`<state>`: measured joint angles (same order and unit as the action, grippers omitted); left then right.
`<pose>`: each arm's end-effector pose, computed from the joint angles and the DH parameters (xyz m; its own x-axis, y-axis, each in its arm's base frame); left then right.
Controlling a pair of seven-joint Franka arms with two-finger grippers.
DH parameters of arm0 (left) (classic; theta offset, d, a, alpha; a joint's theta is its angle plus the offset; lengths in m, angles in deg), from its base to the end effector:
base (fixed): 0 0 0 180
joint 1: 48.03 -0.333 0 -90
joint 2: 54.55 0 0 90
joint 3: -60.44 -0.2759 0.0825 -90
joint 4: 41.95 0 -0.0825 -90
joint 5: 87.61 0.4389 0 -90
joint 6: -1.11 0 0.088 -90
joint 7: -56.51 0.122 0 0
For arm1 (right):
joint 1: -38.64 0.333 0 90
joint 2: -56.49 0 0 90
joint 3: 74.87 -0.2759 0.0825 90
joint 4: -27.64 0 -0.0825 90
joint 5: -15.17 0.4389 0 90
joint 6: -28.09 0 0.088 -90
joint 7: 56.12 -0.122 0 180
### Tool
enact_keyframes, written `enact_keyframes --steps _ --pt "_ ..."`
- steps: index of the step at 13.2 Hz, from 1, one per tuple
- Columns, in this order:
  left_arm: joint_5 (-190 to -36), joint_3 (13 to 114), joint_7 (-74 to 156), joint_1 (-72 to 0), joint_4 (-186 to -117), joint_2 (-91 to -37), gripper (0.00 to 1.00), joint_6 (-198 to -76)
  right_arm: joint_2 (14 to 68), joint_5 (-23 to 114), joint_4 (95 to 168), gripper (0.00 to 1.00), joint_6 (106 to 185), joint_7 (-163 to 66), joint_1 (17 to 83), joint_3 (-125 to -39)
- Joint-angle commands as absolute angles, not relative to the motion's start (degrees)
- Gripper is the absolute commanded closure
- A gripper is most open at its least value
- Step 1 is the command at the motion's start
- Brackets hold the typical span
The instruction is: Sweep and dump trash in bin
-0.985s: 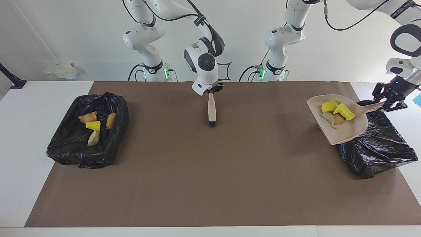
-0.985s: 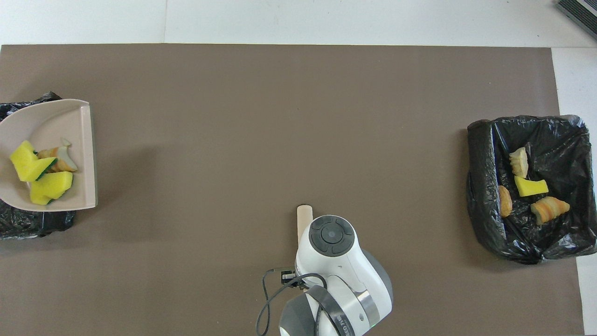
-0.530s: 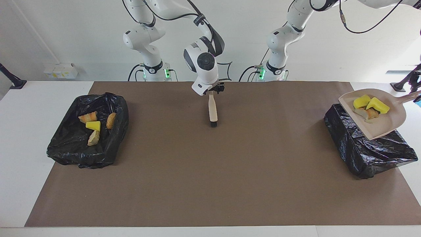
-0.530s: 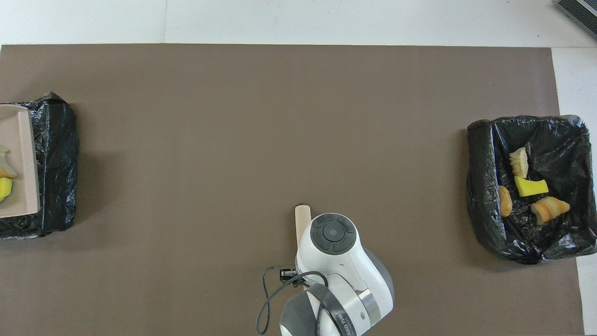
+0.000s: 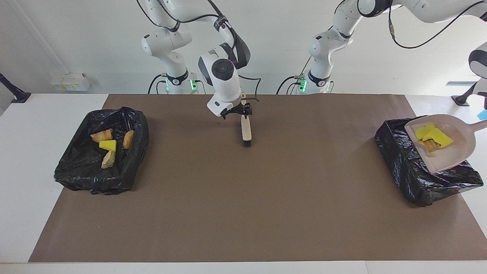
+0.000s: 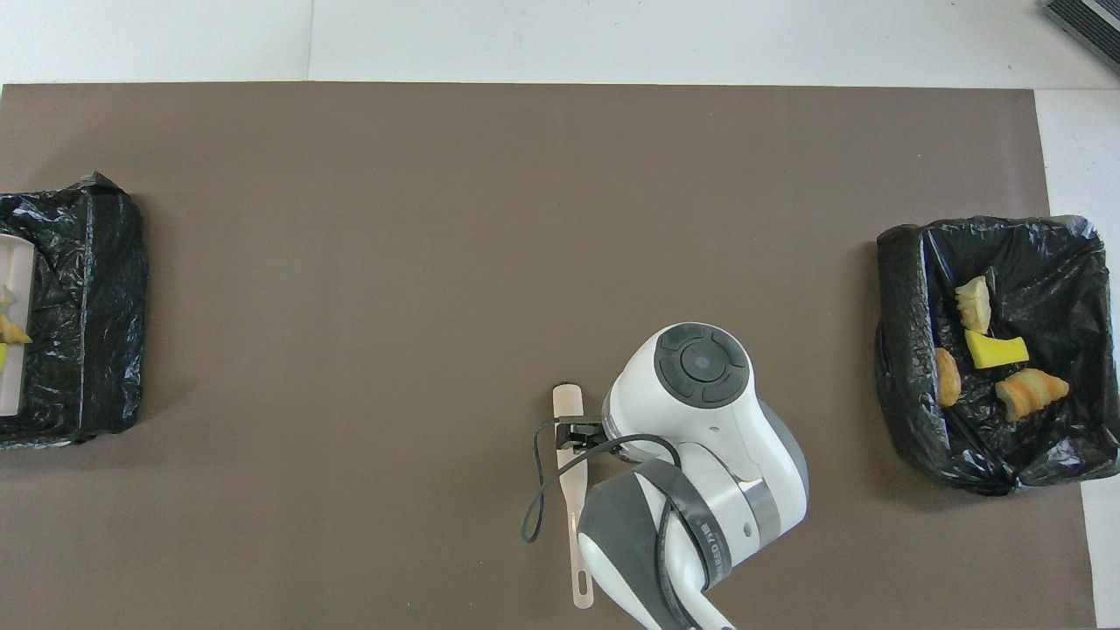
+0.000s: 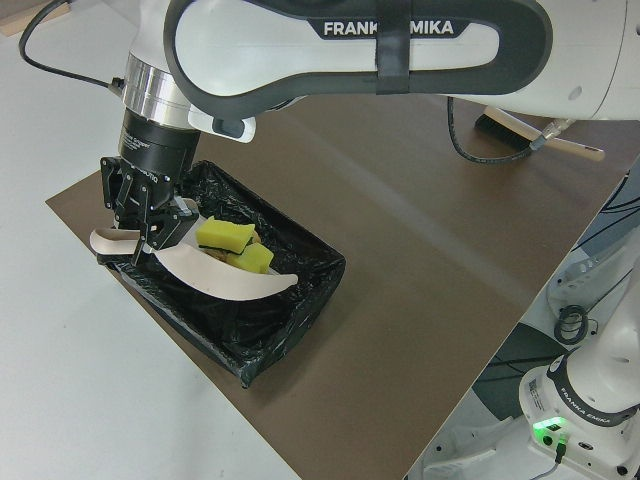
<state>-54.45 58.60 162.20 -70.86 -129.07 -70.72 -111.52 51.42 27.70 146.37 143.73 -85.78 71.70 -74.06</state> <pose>0.6297 0.3344 0.4613 -0.0393 -0.8365 -0.5466 -0.9986 0.0142 0.0501 0.4889 0.3269 0.2931 0.9742 -0.0532 -0.2193 -0.0726 -0.9941 -0.0812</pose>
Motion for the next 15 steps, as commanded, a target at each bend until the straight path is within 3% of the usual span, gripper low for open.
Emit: enact_keyframes --steps 1,5,8,11,15 --pt "-46.4 57.9 156.7 -68.2 -130.1 -68.0 1.00 -111.7 51.5 24.2 142.5 0.00 142.7 -84.6 67.6 -74.3" --pt "-33.2 58.1 155.3 -68.2 -130.3 -65.1 1.00 -112.4 51.0 18.5 137.9 0.00 142.8 -84.6 61.7 -74.4" --pt "-33.4 59.0 155.4 -68.1 -130.0 -63.0 1.00 -112.3 51.4 13.6 134.6 0.00 140.9 -83.2 56.4 -74.4" --pt "-44.0 59.8 155.2 -66.4 -129.3 -62.0 1.00 -108.5 52.1 13.4 128.5 0.00 134.7 -76.5 49.5 -74.6" --pt "-64.5 59.8 148.3 -64.4 -130.1 -61.3 1.00 -103.1 58.1 13.6 126.5 0.00 127.3 -66.6 44.5 -72.6"
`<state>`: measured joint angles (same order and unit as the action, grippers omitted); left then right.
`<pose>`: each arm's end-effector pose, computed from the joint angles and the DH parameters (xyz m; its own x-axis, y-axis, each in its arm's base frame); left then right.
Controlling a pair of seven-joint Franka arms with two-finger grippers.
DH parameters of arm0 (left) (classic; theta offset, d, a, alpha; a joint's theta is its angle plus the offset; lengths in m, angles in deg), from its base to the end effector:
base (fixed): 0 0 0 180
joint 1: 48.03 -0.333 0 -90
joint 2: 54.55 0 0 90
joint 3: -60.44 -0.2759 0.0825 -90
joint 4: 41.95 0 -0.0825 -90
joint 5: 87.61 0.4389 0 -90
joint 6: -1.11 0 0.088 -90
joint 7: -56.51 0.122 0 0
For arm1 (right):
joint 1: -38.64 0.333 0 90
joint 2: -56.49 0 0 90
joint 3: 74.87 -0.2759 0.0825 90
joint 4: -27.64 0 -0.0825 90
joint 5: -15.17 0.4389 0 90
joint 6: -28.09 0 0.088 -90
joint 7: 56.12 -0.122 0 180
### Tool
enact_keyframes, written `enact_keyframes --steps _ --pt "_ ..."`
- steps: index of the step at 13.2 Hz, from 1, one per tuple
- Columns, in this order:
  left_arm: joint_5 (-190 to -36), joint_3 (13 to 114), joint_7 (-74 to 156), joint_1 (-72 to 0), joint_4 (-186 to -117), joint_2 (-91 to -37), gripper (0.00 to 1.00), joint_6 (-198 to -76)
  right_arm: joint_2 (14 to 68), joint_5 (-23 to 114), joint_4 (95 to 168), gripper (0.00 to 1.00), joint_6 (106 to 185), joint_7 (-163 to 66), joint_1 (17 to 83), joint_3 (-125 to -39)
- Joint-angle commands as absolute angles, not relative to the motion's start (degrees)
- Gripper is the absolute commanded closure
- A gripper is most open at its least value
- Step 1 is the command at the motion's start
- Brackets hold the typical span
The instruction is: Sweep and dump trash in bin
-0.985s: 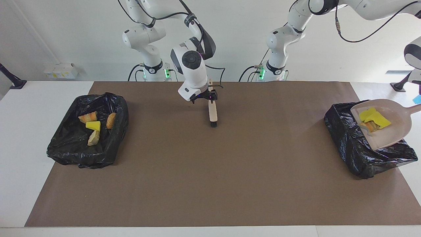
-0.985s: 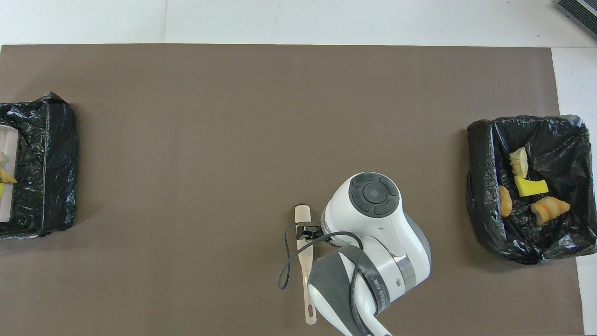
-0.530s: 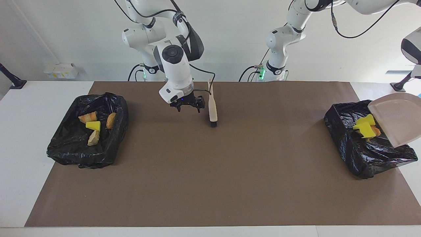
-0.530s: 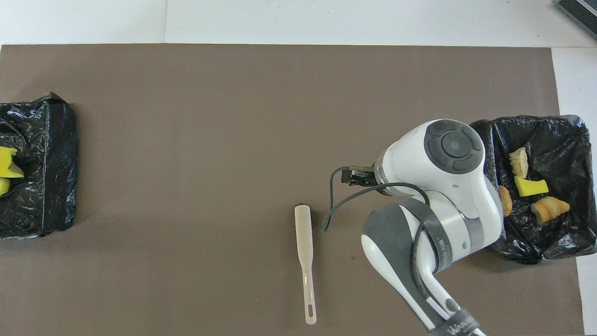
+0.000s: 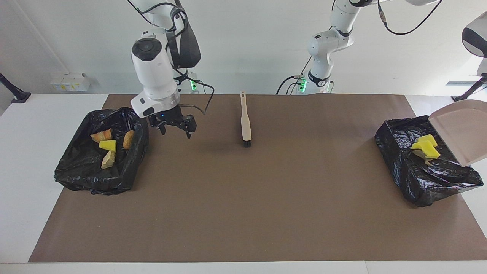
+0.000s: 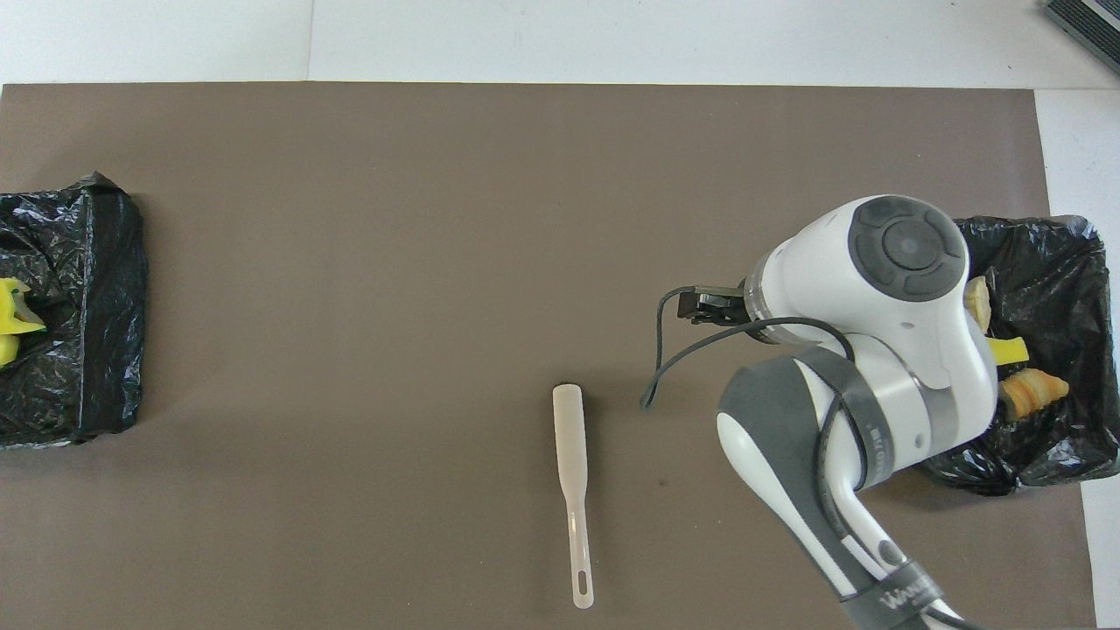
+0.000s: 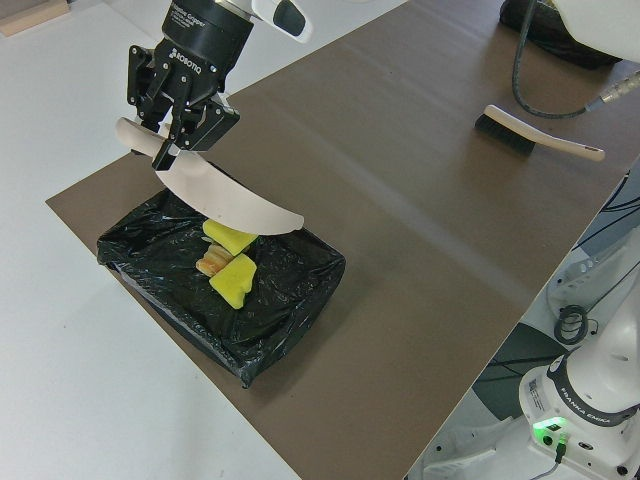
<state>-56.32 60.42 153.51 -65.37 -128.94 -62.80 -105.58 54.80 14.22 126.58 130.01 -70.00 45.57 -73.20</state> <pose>0.6325 0.2475 0.5474 0.0891 -0.8417 -0.5325 -0.9946 -0.0467 -0.0927 0.6254 0.0560 0.4865 0.9889 -0.1465 0.0260 -0.1468 -0.9891 0.0113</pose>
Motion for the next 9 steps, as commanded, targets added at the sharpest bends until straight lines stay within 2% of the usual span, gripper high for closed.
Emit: enact_keyframes --steps 1,4,6,9 --pt "-67.7 59.8 144.8 -63.9 -131.1 -60.8 1.00 -101.6 59.0 13.7 125.6 0.00 125.4 -65.0 44.4 -71.2" --pt "-73.1 59.9 127.3 -57.7 -137.6 -57.3 1.00 -99.8 59.7 14.0 119.3 0.00 116.2 -60.1 42.2 -69.0" --pt "-77.0 59.9 114.4 -53.9 -140.8 -56.2 1.00 -99.8 61.0 14.6 120.9 0.00 115.7 -59.6 40.2 -69.0" --pt "-81.0 59.9 97.2 -47.8 -142.5 -56.3 1.00 -100.2 61.8 14.6 121.6 0.00 113.2 -59.5 40.9 -68.2"
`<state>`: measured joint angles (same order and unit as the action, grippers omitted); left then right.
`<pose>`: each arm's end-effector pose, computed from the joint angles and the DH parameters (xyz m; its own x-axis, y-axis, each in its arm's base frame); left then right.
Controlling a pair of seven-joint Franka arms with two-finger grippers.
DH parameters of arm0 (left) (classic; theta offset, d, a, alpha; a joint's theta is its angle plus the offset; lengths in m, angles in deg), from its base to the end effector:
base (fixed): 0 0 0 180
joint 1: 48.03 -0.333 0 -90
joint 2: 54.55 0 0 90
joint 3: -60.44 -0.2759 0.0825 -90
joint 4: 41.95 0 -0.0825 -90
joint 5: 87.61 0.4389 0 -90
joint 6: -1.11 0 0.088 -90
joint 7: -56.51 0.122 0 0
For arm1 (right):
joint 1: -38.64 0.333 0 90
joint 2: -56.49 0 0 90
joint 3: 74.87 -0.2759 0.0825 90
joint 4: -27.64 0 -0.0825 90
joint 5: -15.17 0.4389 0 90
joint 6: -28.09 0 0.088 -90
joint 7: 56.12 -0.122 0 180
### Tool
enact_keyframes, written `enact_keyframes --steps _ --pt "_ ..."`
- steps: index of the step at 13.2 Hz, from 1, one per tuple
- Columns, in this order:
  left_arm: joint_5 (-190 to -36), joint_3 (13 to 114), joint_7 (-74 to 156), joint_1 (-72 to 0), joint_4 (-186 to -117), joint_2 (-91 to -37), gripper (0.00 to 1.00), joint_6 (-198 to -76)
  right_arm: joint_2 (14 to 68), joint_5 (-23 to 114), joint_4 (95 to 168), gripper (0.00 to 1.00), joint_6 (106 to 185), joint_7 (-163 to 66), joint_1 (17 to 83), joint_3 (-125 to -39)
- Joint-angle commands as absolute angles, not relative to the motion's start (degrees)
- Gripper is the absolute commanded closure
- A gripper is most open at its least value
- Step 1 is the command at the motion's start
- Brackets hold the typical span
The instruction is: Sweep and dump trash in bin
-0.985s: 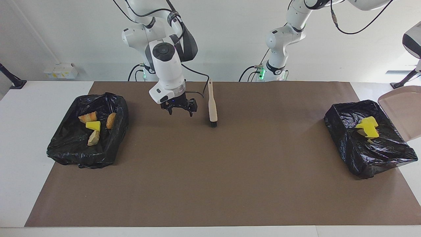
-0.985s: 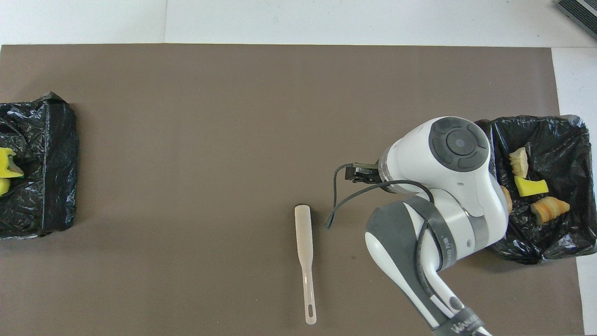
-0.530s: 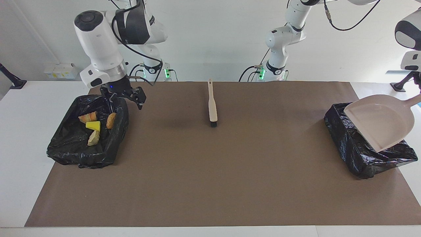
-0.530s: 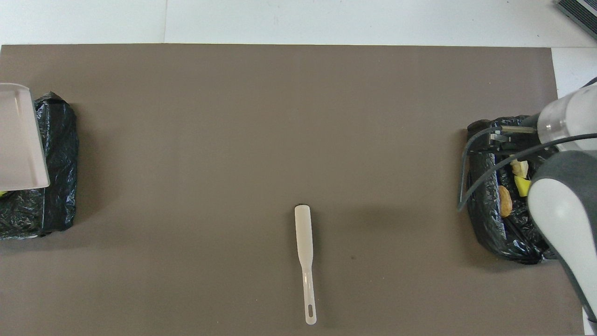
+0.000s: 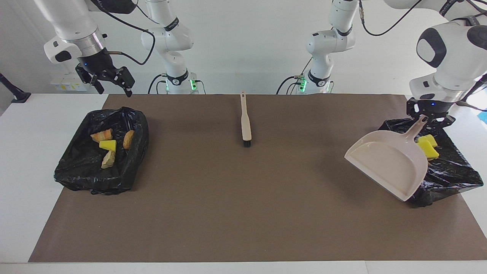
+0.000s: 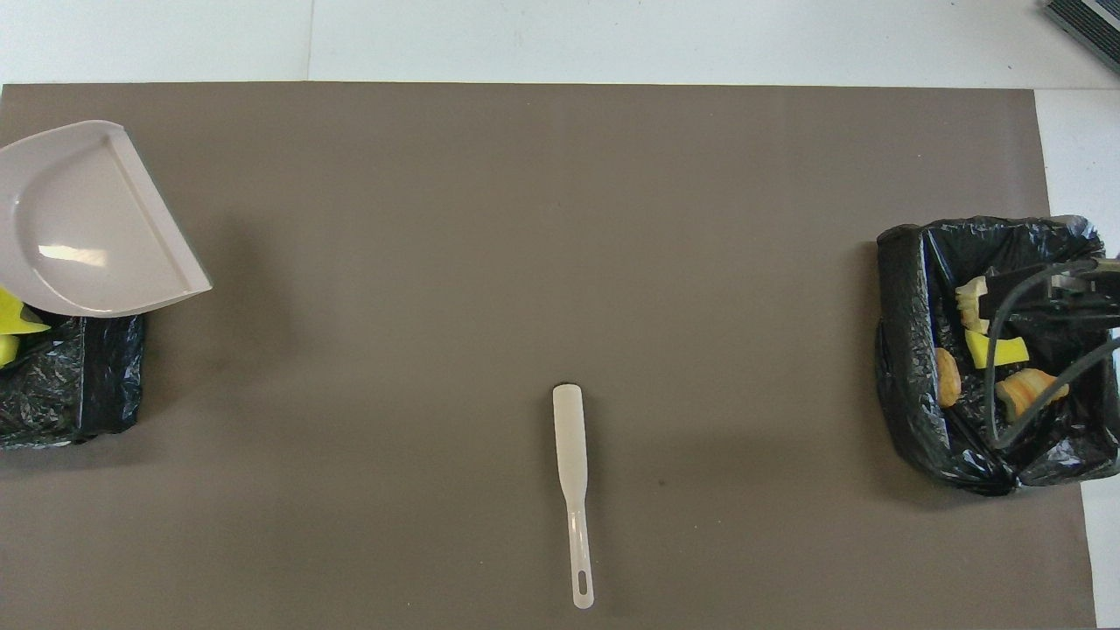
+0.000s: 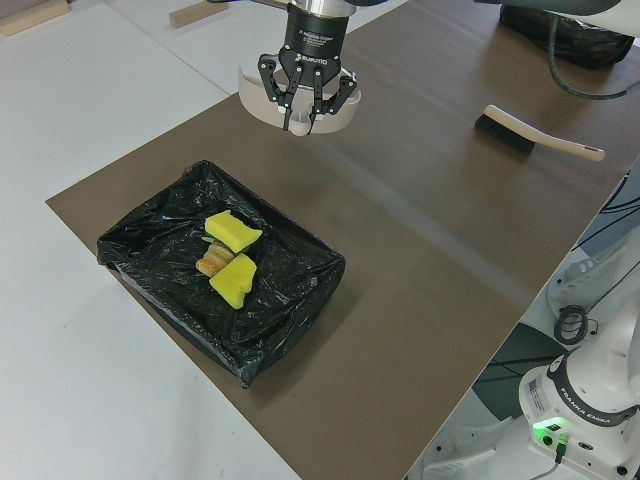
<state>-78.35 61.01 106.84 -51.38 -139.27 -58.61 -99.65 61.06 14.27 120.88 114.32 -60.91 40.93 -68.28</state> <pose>0.6338 0.0476 0.4750 0.6507 -0.7483 -0.1293 -0.7592 -0.6446 -0.0901 0.5780 -0.0475 0.5813 0.9865 -0.1582 -0.0424 -0.1579 -0.9874 0.0101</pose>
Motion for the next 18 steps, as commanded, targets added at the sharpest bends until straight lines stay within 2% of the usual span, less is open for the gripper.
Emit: enact_keyframes --steps 1,6,10,16,17,18 --pt "-82.2 59.9 90.9 -45.8 -142.9 -56.5 1.00 -100.5 61.8 14.6 121.5 0.00 113.2 -59.4 41.2 -67.7" --pt "-89.1 59.9 66.6 -36.0 -147.6 -57.5 1.00 -104.7 61.8 14.4 121.6 0.00 113.8 -59.2 41.2 -67.6" --pt "-94.2 60.0 47.5 -26.3 -146.5 -64.9 1.00 -113.9 61.7 13.7 121.7 0.00 114.1 -57.3 41.3 -67.8" --pt "-94.0 59.9 28.1 -12.0 -140.0 -74.8 1.00 -120.8 61.7 14.6 121.4 0.00 114.0 -57.1 41.3 -67.9" --pt "-93.7 59.8 24.6 -9.1 -139.3 -77.4 1.00 -122.1 61.8 14.6 121.5 0.00 114.0 -57.0 41.3 -67.9" --pt "-92.9 59.8 23.1 -8.1 -135.6 -80.9 1.00 -122.9 61.8 14.6 121.6 0.00 114.0 -57.0 41.3 -67.9"
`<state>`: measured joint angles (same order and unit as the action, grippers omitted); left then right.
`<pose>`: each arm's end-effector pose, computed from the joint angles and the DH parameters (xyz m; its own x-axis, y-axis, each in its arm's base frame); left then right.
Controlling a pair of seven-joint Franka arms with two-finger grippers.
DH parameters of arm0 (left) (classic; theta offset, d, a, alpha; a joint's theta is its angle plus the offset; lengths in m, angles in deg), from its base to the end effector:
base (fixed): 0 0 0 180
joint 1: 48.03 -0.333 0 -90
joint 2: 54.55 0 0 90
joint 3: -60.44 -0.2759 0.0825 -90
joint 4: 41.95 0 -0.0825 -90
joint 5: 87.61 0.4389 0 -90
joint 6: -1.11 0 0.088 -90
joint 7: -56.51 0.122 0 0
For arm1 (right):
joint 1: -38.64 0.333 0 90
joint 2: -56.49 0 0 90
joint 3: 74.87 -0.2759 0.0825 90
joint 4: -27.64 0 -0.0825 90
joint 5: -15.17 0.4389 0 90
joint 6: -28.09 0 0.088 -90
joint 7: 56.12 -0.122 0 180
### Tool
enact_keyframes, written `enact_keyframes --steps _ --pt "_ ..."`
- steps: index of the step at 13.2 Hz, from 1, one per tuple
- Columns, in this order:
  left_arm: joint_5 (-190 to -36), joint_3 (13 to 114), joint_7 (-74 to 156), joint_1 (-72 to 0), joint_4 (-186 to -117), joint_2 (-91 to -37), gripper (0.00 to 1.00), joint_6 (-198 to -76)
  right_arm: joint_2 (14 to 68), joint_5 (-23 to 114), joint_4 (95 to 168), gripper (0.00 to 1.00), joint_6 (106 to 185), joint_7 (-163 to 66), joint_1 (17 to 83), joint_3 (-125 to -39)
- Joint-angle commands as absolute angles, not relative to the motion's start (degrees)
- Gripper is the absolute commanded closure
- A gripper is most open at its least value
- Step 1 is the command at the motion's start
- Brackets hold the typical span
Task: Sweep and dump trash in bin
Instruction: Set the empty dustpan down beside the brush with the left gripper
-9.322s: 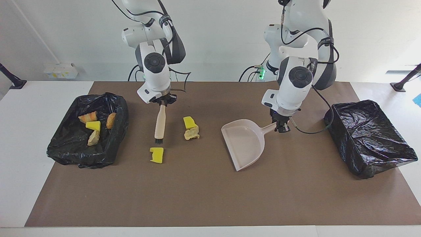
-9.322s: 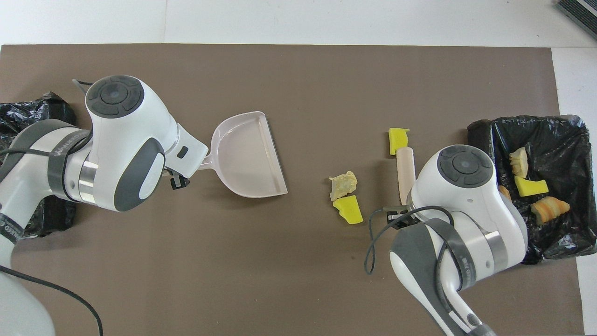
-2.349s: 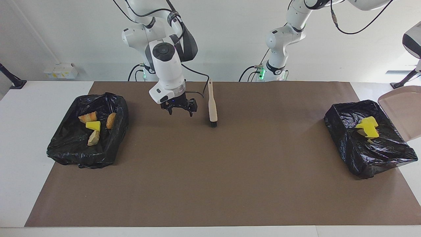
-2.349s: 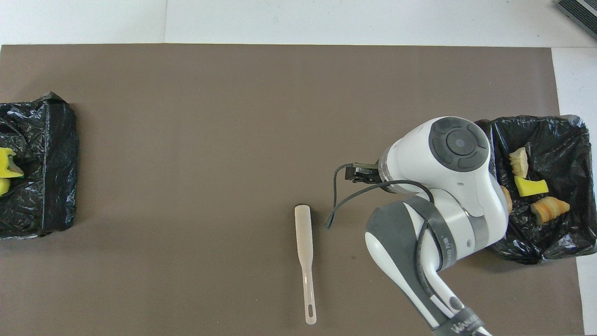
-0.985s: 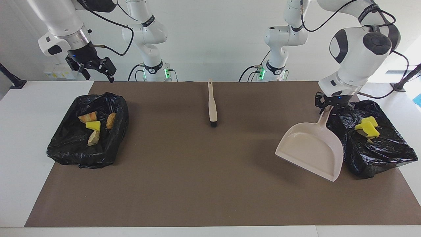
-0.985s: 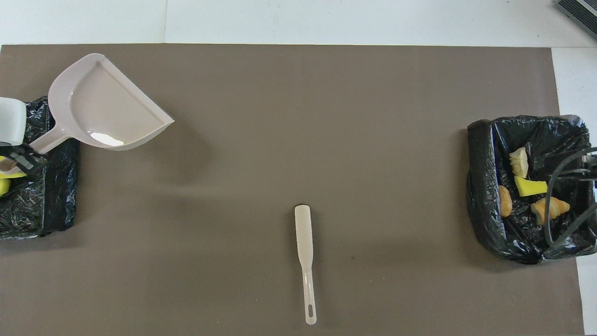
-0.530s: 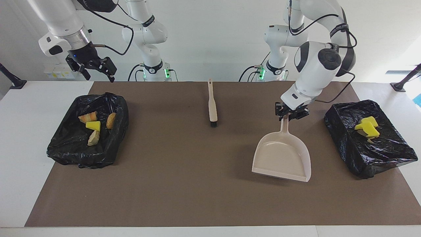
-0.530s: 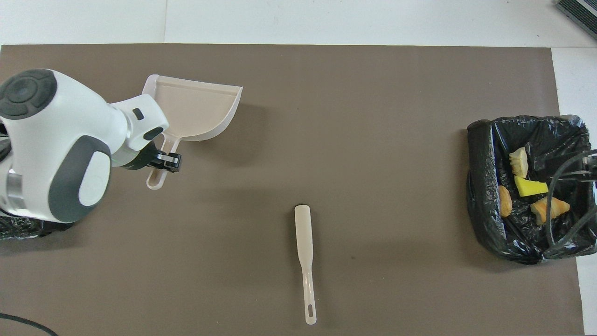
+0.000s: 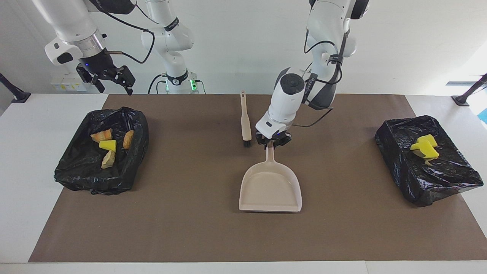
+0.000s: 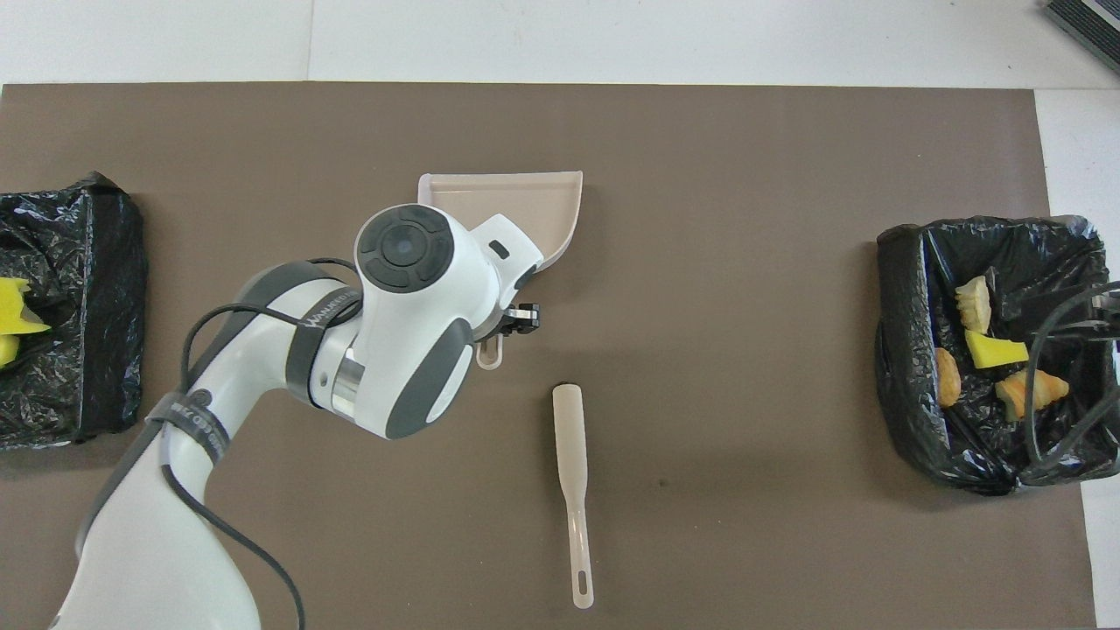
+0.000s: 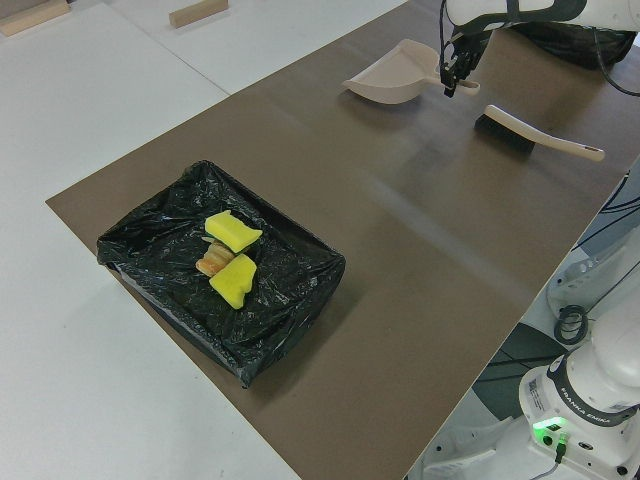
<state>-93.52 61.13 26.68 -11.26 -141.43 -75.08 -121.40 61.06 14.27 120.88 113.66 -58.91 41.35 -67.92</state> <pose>0.5434 -0.4231 0.2966 0.9968 -0.0792 -0.0109 -0.0777 -0.9918 0.1014 0.5766 -0.0469 0.5803 0.9910 -0.1226 -0.0543 -0.1223 -0.9925 0.0087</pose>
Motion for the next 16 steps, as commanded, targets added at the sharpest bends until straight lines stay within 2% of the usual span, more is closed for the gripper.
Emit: enact_keyframes --steps 1,2,3,5,9,16 --pt "-92.6 59.8 22.9 -8.4 -133.6 -82.2 1.00 -123.2 61.8 14.6 121.5 0.00 114.0 -56.9 41.3 -67.9" --pt "-92.5 59.8 22.7 -8.5 -133.4 -82.3 0.68 -123.2 61.8 14.6 121.6 0.00 114.0 -56.7 41.3 -67.9" --pt "-92.5 59.6 22.6 -8.3 -133.4 -82.0 0.01 -122.7 61.8 14.6 121.6 0.00 114.0 -56.4 41.3 -67.9" --pt "-92.5 58.9 22.9 -8.9 -133.6 -79.7 0.00 -121.8 61.8 14.6 121.6 0.00 114.1 -56.4 41.3 -67.9" --pt "-92.4 58.9 25.4 -15.5 -133.5 -74.9 0.00 -115.4 61.9 14.6 121.7 0.00 114.0 -56.5 41.3 -67.9" --pt "-92.6 58.9 49.9 -31.5 -133.5 -66.7 0.00 -104.0 61.9 14.6 121.7 0.00 114.0 -56.4 41.2 -67.9"
